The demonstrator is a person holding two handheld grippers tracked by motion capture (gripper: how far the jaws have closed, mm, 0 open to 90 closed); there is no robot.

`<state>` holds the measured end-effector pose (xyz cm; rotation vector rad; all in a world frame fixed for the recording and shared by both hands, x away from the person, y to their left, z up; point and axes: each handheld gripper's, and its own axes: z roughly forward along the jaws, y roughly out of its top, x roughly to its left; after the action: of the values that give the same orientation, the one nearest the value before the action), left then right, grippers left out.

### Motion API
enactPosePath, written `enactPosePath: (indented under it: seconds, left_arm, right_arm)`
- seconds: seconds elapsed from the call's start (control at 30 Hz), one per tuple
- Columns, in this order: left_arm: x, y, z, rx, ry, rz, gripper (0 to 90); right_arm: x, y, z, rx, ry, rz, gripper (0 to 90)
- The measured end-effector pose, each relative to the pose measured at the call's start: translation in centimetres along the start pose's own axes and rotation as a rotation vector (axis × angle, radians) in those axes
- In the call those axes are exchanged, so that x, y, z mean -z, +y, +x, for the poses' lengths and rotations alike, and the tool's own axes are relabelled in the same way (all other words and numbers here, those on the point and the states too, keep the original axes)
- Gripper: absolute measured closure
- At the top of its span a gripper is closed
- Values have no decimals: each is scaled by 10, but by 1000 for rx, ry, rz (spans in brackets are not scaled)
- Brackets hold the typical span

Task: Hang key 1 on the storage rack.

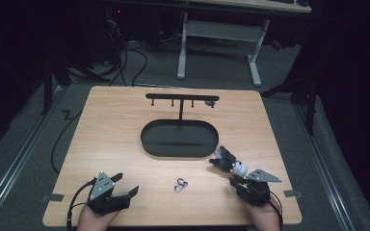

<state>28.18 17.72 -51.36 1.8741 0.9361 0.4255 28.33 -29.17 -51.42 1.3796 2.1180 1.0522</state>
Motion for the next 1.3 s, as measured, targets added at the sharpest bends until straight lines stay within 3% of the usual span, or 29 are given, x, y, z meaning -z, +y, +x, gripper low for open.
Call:
enactPosePath:
  seconds: [0.1, 0.27, 0.47, 0.6, 0.83, 0.93, 1.3]
  left_arm:
    - [-1, -3, -1, -38, -11, 22, 262]
    - [-5, -4, 3, -41, -18, 38, 259]
    - [-3, -3, 8, -44, -28, 26, 260]
    - [-2, -3, 10, -40, -19, 14, 263]
    - [-3, -6, 11, -42, -29, 26, 263]
    - [-2, -6, 11, -63, -15, 27, 263]
    - [4, -6, 19, -24, -6, 7, 263]
  right_arm:
    - [-3, 1, 5, 19, 13, -5, 656]
    - [-9, 2, 15, 38, 43, 22, 565]
    - [-12, 7, 20, 73, 12, 86, 541]
    - [-12, 13, 20, 30, 28, 125, 520]
    - [-17, 22, 22, 25, 25, 220, 516]
    - [-18, 28, 24, 40, 7, 256, 515]
    - [-20, 38, 31, 123, 17, 356, 474]
